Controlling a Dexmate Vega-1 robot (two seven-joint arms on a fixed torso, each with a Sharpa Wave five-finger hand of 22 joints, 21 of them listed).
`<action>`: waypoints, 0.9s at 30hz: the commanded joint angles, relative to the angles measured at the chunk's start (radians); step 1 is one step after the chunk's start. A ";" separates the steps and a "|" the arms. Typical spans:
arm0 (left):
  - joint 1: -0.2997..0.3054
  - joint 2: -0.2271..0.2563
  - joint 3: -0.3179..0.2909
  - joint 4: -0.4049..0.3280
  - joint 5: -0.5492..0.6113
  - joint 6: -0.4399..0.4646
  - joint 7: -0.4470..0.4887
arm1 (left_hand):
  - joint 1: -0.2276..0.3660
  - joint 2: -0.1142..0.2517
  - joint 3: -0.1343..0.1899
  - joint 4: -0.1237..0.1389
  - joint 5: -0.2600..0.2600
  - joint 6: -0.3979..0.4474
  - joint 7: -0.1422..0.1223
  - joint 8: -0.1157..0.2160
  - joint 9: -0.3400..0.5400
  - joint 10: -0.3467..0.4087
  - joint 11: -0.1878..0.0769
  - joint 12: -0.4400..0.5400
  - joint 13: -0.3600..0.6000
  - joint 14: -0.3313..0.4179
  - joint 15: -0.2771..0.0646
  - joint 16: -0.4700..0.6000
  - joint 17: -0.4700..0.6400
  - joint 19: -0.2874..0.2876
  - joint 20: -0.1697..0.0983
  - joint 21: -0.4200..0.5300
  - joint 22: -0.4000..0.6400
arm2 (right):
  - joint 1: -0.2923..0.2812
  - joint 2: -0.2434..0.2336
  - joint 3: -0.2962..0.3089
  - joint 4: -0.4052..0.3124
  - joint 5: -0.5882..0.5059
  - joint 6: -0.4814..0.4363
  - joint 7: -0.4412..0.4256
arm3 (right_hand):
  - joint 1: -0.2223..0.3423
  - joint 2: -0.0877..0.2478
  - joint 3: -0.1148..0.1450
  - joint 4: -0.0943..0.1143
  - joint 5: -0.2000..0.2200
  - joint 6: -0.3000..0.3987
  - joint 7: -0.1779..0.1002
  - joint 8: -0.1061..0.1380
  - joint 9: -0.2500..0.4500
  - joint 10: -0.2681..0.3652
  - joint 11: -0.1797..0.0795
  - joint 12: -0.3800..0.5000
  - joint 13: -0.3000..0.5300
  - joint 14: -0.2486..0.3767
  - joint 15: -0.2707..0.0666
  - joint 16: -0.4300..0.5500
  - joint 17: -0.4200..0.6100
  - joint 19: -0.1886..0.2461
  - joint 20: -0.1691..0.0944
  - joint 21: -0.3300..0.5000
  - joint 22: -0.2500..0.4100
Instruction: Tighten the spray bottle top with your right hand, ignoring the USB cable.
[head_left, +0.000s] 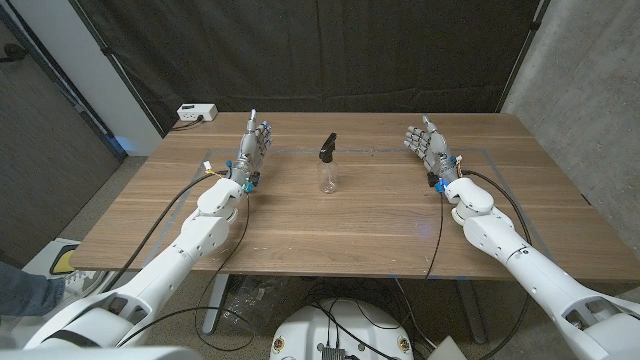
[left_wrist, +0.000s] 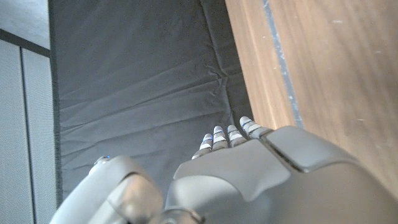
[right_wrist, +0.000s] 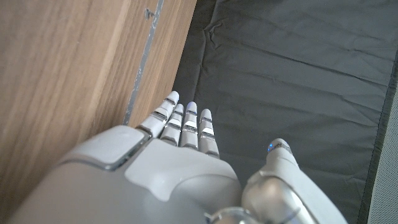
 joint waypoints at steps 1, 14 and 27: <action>-0.019 -0.035 0.008 0.084 0.014 -0.083 -0.028 | 0.015 -0.001 -0.001 0.000 0.007 -0.007 0.008 0.005 0.001 -0.013 0.002 0.000 0.002 -0.015 0.006 0.000 0.002 -0.019 -0.036 0.001 0.004 | -0.022 -0.011 0.001 -0.048 -0.023 -0.009 -0.038 | 0.013 0.003 0.007 0.000 0.004 0.010 -0.001 0.006 0.005 0.015 0.001 0.006 0.004 0.014 0.002 0.006 0.002 0.010 -0.002 0.005 0.005; 0.067 0.035 0.027 -0.072 0.067 -0.087 -0.023 | 0.053 0.007 0.007 -0.019 0.007 -0.013 0.011 0.004 0.002 -0.010 0.001 0.000 0.002 -0.003 0.010 0.002 0.002 -0.014 -0.020 0.002 0.003 | -0.072 -0.038 0.012 -0.116 -0.017 -0.013 -0.047 | 0.013 0.003 0.006 -0.001 0.003 0.011 -0.007 0.006 0.005 0.025 0.003 0.009 0.005 0.022 0.007 0.006 0.002 0.010 0.004 0.003 0.005; 0.139 0.102 0.046 -0.155 0.207 -0.220 -0.010 | 0.321 -0.063 0.015 -0.177 0.005 0.092 -0.009 0.035 0.004 0.119 -0.036 0.024 0.003 0.147 -0.030 0.017 0.000 0.159 -0.006 0.031 -0.004 | -0.150 -0.074 0.028 -0.211 -0.025 -0.012 -0.077 | 0.014 0.006 0.005 -0.002 0.003 0.014 -0.015 0.006 0.005 0.040 0.004 0.012 0.005 0.031 0.009 0.005 0.002 0.013 0.011 0.000 0.006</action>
